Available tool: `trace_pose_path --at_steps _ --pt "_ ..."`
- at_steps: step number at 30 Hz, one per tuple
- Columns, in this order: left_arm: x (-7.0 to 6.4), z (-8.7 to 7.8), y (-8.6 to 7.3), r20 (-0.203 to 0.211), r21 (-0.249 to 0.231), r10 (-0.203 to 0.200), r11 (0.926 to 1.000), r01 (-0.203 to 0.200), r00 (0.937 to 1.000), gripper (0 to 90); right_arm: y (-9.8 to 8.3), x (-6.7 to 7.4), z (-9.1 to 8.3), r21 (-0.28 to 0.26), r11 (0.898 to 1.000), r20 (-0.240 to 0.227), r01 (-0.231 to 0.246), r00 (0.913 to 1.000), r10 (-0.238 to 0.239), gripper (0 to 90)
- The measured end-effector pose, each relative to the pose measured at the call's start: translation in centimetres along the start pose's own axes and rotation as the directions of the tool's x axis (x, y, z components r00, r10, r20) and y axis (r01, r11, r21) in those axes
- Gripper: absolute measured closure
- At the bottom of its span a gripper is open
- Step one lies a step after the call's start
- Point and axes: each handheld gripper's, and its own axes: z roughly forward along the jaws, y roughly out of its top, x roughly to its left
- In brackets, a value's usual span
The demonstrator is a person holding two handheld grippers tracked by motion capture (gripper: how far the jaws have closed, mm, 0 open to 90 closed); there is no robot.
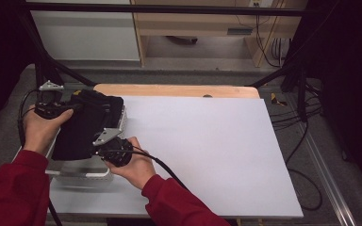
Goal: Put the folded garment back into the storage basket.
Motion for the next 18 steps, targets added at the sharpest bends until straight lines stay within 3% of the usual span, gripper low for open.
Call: trace_pose_path --at_steps 18 --pt "0.54 0.08 -0.57 -0.006 0.01 -0.007 0.9999 0.007 1.0 63.6 0.07 0.36 0.61 0.004 1.0 -0.006 -0.01 0.9999 0.011 83.1"
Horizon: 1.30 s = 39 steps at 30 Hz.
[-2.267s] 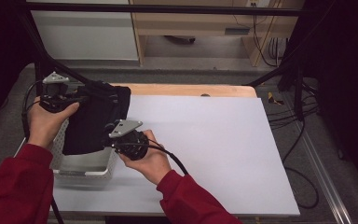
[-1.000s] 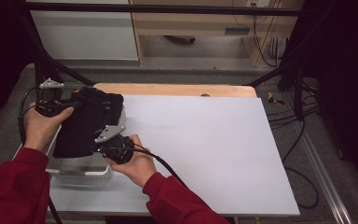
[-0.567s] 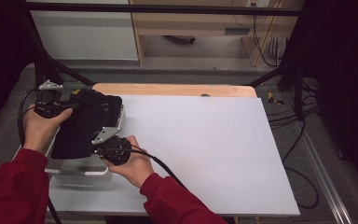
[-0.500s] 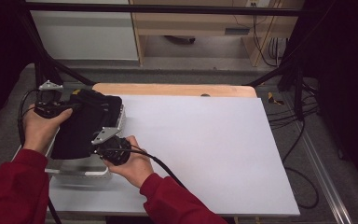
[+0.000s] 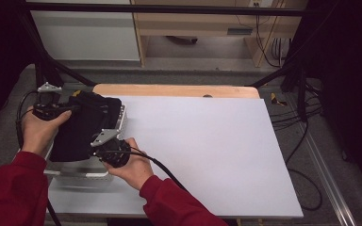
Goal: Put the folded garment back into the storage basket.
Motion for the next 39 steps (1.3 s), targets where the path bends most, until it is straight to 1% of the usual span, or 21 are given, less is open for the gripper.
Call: trace_pose_path --at_steps 5,14,22,25,27,35,39 --pt "-0.1 0.2 -0.1 0.001 0.006 0.005 1.0 -0.005 1.0 63.5 0.0 0.1 0.1 0.005 1.0 -0.001 0.002 1.0 -0.002 83.2" --pt "-0.2 0.8 -0.5 0.001 0.018 0.001 0.9998 -0.001 1.0 63.4 -0.1 0.2 0.2 0.013 1.0 -0.005 0.003 1.0 -0.003 83.1" --pt "-0.2 0.9 -0.7 -0.005 0.028 0.003 0.9996 -0.003 1.0 63.4 -0.1 0.3 0.4 0.016 1.0 -0.009 0.006 0.9999 -0.005 83.1" --pt "-0.1 0.9 -0.8 -0.007 0.031 0.003 0.9995 -0.003 1.0 63.4 -0.1 0.4 0.6 0.019 1.0 -0.01 -0.002 0.9999 0.002 83.1" --pt "-0.2 0.9 -0.8 -0.005 0.031 -0.002 0.9995 0.002 1.0 63.4 -0.2 0.3 0.7 0.017 1.0 -0.013 0.009 0.9999 -0.008 83.0" --pt "-0.3 1.3 -1.0 -0.018 0.038 0.006 0.9993 -0.005 0.9998 63.3 -0.2 0.4 0.9 0.023 1.0 -0.014 0.001 0.9999 -0.001 83.0" --pt "-0.2 1.5 -1.0 -0.011 0.035 0.004 0.9994 -0.004 0.9999 63.3 -0.2 0.3 1.0 0.025 1.0 -0.012 -0.003 0.9999 0.004 82.9"
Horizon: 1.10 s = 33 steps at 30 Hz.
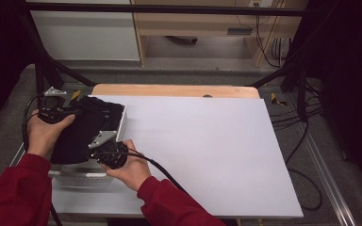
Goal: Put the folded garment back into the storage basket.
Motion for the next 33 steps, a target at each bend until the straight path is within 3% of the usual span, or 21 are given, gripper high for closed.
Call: trace_pose_path --at_steps 8,11,13,15,16,18,23,28,33 --pt "0.3 0.7 0.0 0.006 -0.003 -0.006 1.0 0.006 1.0 62.6 0.3 -0.2 0.3 0.007 1.0 -0.006 -0.009 0.9999 0.009 82.7" --pt "0.7 1.2 -0.2 0.021 0.006 -0.03 0.9995 0.03 0.9993 58.8 0.4 -0.1 0.6 0.005 1.0 -0.017 -0.013 0.9998 0.013 80.8" --pt "1.1 1.6 -0.4 0.011 0.019 -0.035 0.9992 0.035 0.9993 52.0 0.5 0.2 0.8 0.008 1.0 -0.02 -0.016 0.9997 0.016 71.0" --pt "1.3 1.7 -0.6 -0.014 -0.023 -0.021 0.9995 0.021 0.9997 41.2 0.4 0.7 0.9 0.043 0.999 -0.027 -0.01 0.9996 0.011 54.9" --pt "1.6 1.4 -0.6 -0.023 -0.05 -0.035 0.9982 0.034 0.9991 37.8 0.3 1.0 0.8 0.049 0.999 -0.025 0.005 0.9997 -0.004 50.7" --pt "1.8 0.9 -0.7 -0.015 -0.077 -0.059 0.9954 0.058 0.9981 37.2 0.1 1.6 0.0 0.04 0.999 -0.01 0.029 0.9995 -0.028 44.6" --pt "1.1 -0.8 -0.5 -0.018 -0.113 -0.051 0.9924 0.049 0.9985 31.9 0.1 1.5 -2.7 -0.005 1.0 0.02 0.022 0.9996 -0.021 34.3" --pt "-0.6 -2.5 -0.5 -0.018 -0.159 -0.047 0.9863 0.044 0.9987 26.5 -0.2 -0.1 -5.5 -0.043 0.999 0.07 -0.003 0.9975 0.006 27.1" --pt "-2.7 -3.8 -1.5 -0.01 -0.194 -0.041 0.9802 0.038 0.9991 19.7 -0.9 -2.4 -8.0 -0.059 0.997 0.131 -0.053 0.9895 0.06 20.7"
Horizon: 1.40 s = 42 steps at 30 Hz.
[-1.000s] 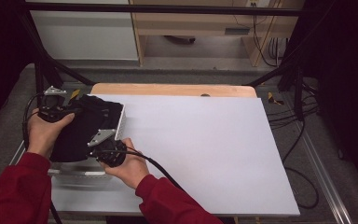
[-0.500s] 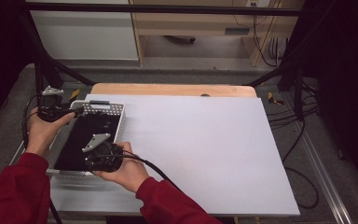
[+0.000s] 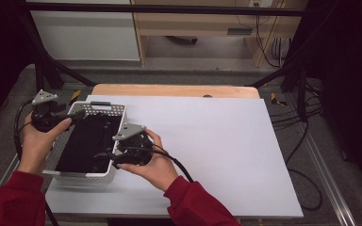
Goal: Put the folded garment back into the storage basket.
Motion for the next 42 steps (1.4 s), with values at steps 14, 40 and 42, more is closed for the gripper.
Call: trace_pose_path --at_steps 14,40,42 --pt "-7.2 -1.2 -2.1 0.115 -0.056 0.022 0.9983 -0.016 0.9931 13.8 -1.7 -6.4 -4.7 -0.016 0.993 0.133 -0.115 0.9843 0.116 13.9" --pt "-9.6 -1.7 -4.3 0.164 -0.04 0.035 0.9988 -0.029 0.9858 9.2 -4.2 -11.1 -8.6 -0.075 0.982 0.173 -0.175 0.9673 0.185 5.5" --pt "-9.4 -1.8 -4.4 0.163 -0.04 0.03 0.9989 -0.024 0.9861 9.0 -4.4 -11.3 -9.0 -0.075 0.982 0.178 -0.174 0.9664 0.185 5.3"
